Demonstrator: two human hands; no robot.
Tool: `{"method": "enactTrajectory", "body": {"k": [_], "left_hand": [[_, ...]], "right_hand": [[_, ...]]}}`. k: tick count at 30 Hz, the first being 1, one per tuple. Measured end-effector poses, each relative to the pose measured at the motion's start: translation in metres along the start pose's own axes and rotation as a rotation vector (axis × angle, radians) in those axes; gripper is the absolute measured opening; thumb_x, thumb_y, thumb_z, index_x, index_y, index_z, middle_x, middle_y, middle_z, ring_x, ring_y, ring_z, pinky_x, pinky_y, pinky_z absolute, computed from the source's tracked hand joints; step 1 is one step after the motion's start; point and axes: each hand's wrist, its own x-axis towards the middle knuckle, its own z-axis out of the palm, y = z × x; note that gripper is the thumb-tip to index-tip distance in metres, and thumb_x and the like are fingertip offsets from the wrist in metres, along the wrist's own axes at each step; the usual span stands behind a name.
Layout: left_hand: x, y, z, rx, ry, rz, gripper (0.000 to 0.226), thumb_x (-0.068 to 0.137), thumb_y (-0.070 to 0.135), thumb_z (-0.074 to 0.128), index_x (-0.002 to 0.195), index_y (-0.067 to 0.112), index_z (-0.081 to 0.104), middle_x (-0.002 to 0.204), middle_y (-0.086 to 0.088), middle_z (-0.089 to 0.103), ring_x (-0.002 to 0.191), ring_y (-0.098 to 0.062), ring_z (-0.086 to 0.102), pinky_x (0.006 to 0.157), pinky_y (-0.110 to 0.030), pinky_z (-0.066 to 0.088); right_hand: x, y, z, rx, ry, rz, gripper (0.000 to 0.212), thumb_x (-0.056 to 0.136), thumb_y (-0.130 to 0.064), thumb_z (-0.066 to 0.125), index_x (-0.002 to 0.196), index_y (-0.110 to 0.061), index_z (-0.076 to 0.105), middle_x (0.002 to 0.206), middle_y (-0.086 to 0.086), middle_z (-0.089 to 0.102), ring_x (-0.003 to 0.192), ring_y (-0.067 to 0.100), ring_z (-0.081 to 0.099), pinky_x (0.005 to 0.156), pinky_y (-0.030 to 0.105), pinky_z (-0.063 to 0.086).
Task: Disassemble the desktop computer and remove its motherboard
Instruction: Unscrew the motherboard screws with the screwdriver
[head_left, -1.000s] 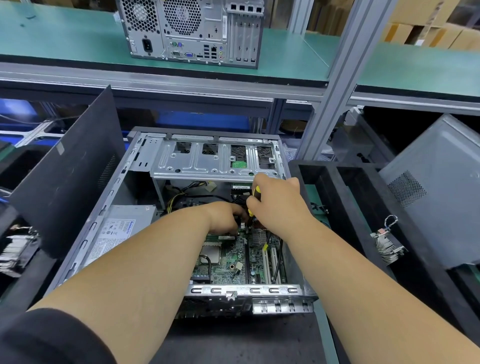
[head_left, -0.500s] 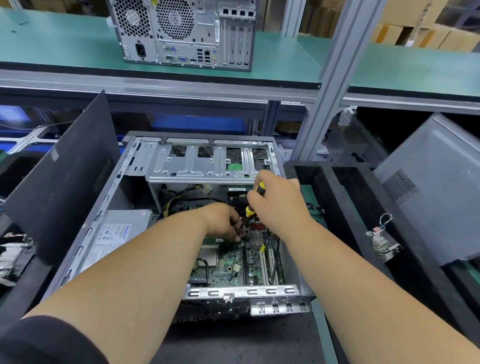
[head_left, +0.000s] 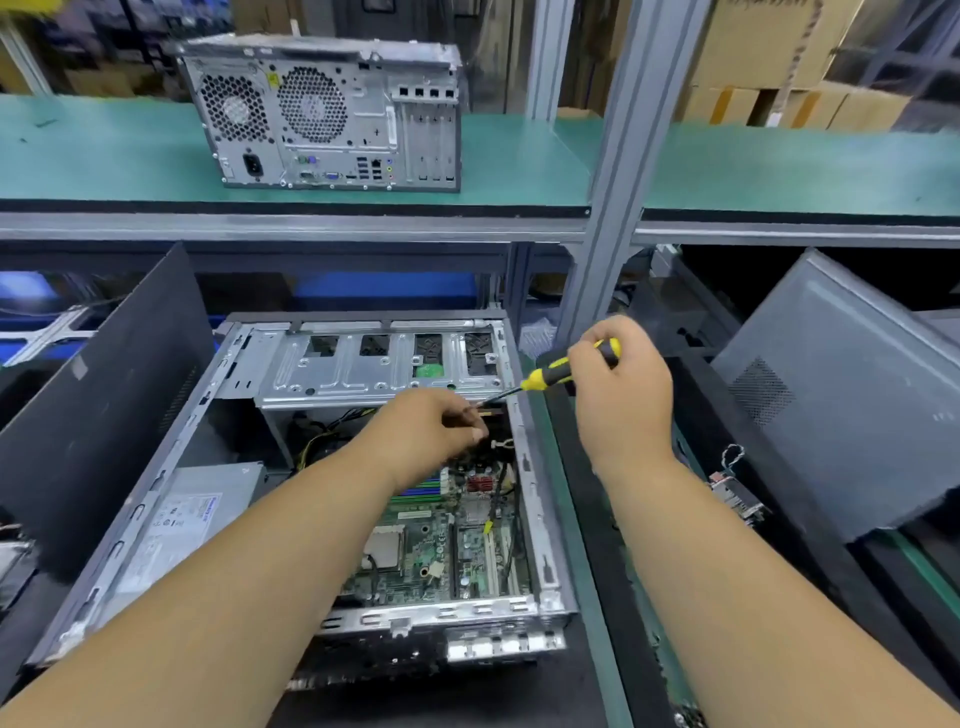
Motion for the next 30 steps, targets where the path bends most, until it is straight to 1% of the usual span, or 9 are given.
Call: {"method": "enactTrajectory", "body": {"k": [4, 6, 8, 11, 15, 18, 21, 27, 30], "left_hand": [[-0.001, 0.046, 0.021, -0.006, 0.052, 0.049, 0.01, 0.086, 0.029, 0.07, 0.076, 0.032, 0.073, 0.079, 0.017, 0.07, 0.078, -0.004, 0.064, 0.07, -0.023, 0.051], [-0.001, 0.069, 0.037, -0.024, 0.015, 0.086, 0.012, 0.086, 0.028, 0.07, 0.076, 0.032, 0.073, 0.077, 0.019, 0.069, 0.076, 0.002, 0.062, 0.064, -0.014, 0.046], [-0.001, 0.094, 0.058, 0.033, -0.07, 0.142, 0.008, 0.085, 0.027, 0.071, 0.078, 0.031, 0.074, 0.079, 0.019, 0.069, 0.078, 0.004, 0.062, 0.069, -0.013, 0.047], [-0.001, 0.125, 0.095, 0.164, -0.204, 0.208, 0.005, 0.083, 0.025, 0.071, 0.08, 0.029, 0.071, 0.078, 0.015, 0.069, 0.077, -0.002, 0.062, 0.074, -0.019, 0.049], [-0.001, 0.141, 0.132, 0.242, -0.259, 0.23, 0.008, 0.083, 0.024, 0.07, 0.087, 0.031, 0.071, 0.079, 0.016, 0.065, 0.079, -0.005, 0.062, 0.075, -0.022, 0.051], [0.001, 0.138, 0.143, 0.323, -0.252, 0.243, 0.011, 0.083, 0.026, 0.068, 0.093, 0.03, 0.071, 0.083, 0.016, 0.065, 0.082, -0.007, 0.061, 0.079, -0.028, 0.052], [0.0, 0.136, 0.142, 0.324, -0.23, 0.251, 0.012, 0.083, 0.027, 0.067, 0.092, 0.034, 0.069, 0.08, 0.018, 0.062, 0.08, -0.005, 0.059, 0.078, -0.028, 0.052], [0.003, 0.123, 0.113, 0.221, -0.096, 0.236, 0.011, 0.083, 0.025, 0.068, 0.089, 0.034, 0.072, 0.081, 0.021, 0.064, 0.075, 0.008, 0.056, 0.067, -0.011, 0.042], [-0.001, 0.108, 0.09, 0.153, -0.028, 0.19, 0.01, 0.084, 0.026, 0.068, 0.085, 0.035, 0.071, 0.082, 0.02, 0.066, 0.073, 0.005, 0.057, 0.068, -0.016, 0.045]], "right_hand": [[0.007, -0.001, -0.05, 0.069, 0.186, -0.043, 0.005, 0.081, -0.013, 0.05, 0.078, -0.01, 0.049, 0.048, -0.019, 0.049, 0.043, 0.001, 0.04, 0.041, 0.011, 0.026], [0.009, 0.001, -0.074, 0.091, 0.268, -0.018, 0.004, 0.082, -0.01, 0.05, 0.079, -0.009, 0.048, 0.047, -0.022, 0.053, 0.041, -0.002, 0.043, 0.039, 0.008, 0.027], [0.009, 0.008, -0.097, 0.097, 0.302, 0.041, 0.003, 0.082, -0.015, 0.048, 0.079, -0.015, 0.048, 0.052, -0.019, 0.06, 0.041, 0.001, 0.043, 0.041, 0.012, 0.031], [0.007, 0.023, -0.122, 0.066, 0.289, 0.121, 0.003, 0.08, -0.021, 0.047, 0.078, -0.021, 0.046, 0.065, -0.007, 0.069, 0.043, 0.006, 0.038, 0.048, 0.028, 0.035], [-0.001, 0.041, -0.143, 0.01, 0.279, 0.15, 0.004, 0.077, -0.024, 0.047, 0.074, -0.026, 0.046, 0.064, -0.011, 0.064, 0.049, 0.007, 0.042, 0.051, 0.03, 0.036], [-0.005, 0.047, -0.148, -0.025, 0.244, 0.199, 0.005, 0.076, -0.025, 0.045, 0.075, -0.03, 0.046, 0.068, -0.011, 0.065, 0.066, 0.022, 0.052, 0.056, 0.04, 0.045], [-0.005, 0.046, -0.15, -0.033, 0.187, 0.253, 0.006, 0.075, -0.029, 0.042, 0.078, -0.032, 0.046, 0.079, -0.003, 0.069, 0.087, 0.038, 0.057, 0.071, 0.054, 0.05], [-0.001, 0.035, -0.132, -0.036, 0.108, 0.223, 0.007, 0.078, -0.031, 0.043, 0.08, -0.037, 0.046, 0.081, -0.011, 0.072, 0.09, 0.034, 0.055, 0.081, 0.057, 0.049], [0.0, 0.03, -0.114, -0.01, 0.054, 0.155, 0.006, 0.082, -0.031, 0.047, 0.081, -0.037, 0.047, 0.079, -0.017, 0.072, 0.07, 0.019, 0.052, 0.062, 0.039, 0.046]]}}
